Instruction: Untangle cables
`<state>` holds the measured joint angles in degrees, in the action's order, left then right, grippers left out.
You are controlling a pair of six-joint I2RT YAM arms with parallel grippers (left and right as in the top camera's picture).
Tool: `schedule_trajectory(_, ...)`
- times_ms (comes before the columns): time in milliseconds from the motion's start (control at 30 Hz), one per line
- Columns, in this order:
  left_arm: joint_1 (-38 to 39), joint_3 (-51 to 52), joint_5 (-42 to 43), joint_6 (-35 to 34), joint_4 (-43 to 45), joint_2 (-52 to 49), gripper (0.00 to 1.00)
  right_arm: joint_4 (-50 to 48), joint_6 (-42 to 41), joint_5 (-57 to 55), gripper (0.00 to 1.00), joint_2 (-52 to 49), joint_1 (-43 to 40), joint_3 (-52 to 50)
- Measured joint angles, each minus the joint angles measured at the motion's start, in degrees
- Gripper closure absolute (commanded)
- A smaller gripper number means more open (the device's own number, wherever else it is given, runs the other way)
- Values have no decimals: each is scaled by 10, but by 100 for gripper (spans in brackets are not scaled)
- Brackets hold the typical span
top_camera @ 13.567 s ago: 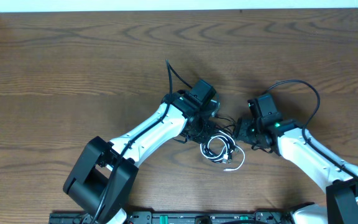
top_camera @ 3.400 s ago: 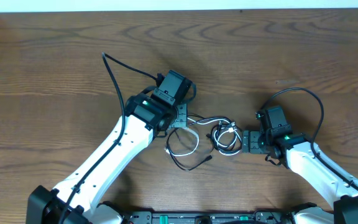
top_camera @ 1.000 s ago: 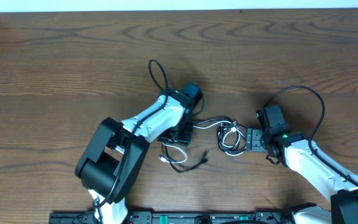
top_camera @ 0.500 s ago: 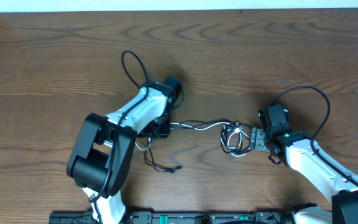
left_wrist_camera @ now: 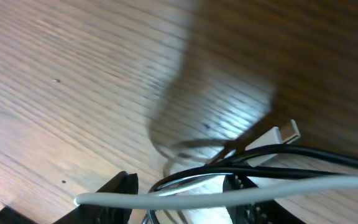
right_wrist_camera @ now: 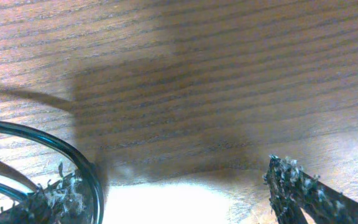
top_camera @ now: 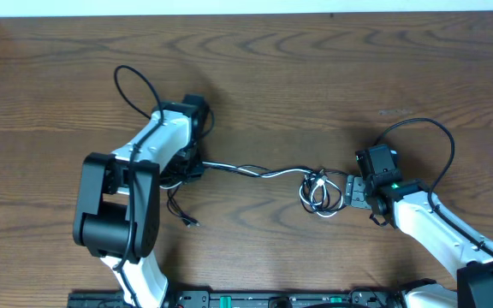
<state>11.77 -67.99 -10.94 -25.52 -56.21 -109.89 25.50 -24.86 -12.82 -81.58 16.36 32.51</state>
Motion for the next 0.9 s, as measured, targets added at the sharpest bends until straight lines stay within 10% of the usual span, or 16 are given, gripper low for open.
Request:
schedule_trajectory(300,-29,-2,30,10,1,50,45,0,0,0,17,0,0,0)
schedule_trajectory(900,59,-7,349,63,104,148,39,-4,-1,-1,10,1,-1,-1)
